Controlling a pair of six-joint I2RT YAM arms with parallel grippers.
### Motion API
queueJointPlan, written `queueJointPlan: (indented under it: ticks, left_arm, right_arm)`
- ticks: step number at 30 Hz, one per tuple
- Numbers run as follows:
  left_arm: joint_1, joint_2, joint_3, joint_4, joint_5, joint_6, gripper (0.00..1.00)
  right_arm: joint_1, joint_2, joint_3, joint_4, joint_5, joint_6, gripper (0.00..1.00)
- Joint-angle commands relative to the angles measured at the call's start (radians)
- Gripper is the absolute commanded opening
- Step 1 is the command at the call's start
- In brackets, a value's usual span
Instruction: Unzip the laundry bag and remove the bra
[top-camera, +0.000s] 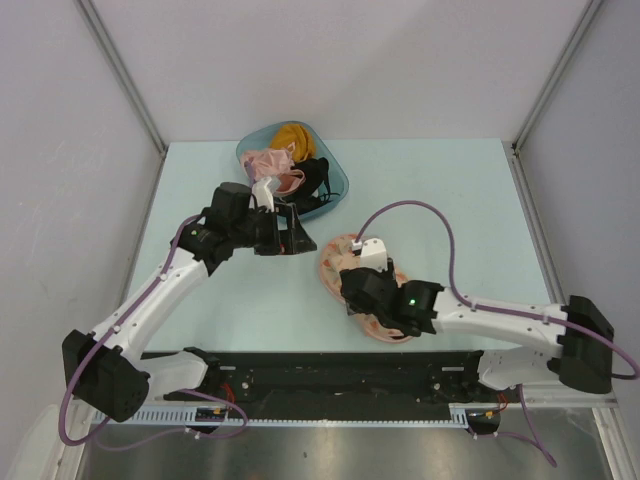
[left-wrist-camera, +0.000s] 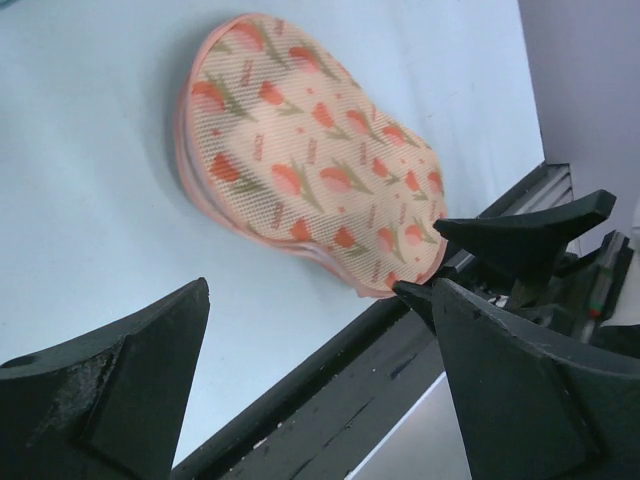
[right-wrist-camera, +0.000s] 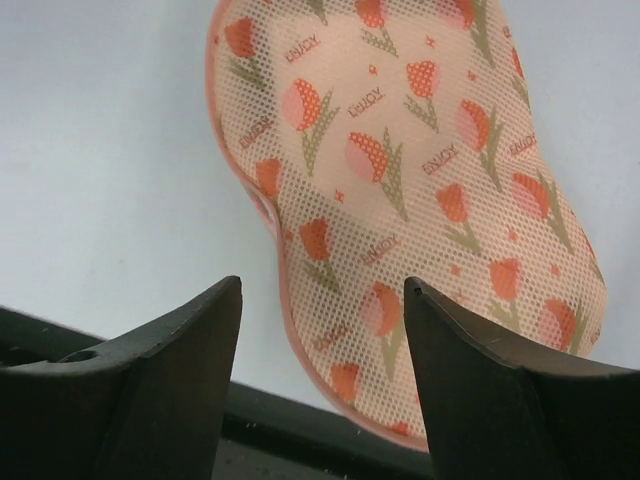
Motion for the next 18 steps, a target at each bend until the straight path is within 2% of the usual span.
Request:
queueJointPlan:
  ticks: [1, 5, 13, 16, 18]
  left_arm:
    - [0.018, -0.022, -0.036, -0.024, 0.015, 0.02, 0.97]
    - [0.05, -0.018, -0.046, -0.031, 0.018, 0.008, 0.97]
    - [0.092, -0.012, -0.076, -0.013, 0.053, 0.006, 0.97]
    - [0.093, -0.001, -0.095, 0.008, 0.07, -0.014, 0.97]
    - [0.095, 0.007, -0.102, 0.015, 0.081, -0.018, 0.96]
  right_arm:
    - [0.01, 0.121, 0.04, 0.088, 0.078, -0.053, 0.7]
    - [0.013, 0.218, 0.069, 0.13, 0.038, -0.047, 0.62]
    - [0.039, 0.345, 0.098, 0.139, 0.015, -0.023, 0.57]
    - [0.041, 0.379, 0.098, 0.156, 0.026, -0.024, 0.52]
    - [0.041, 0.395, 0.099, 0.159, 0.046, -0.023, 0.45]
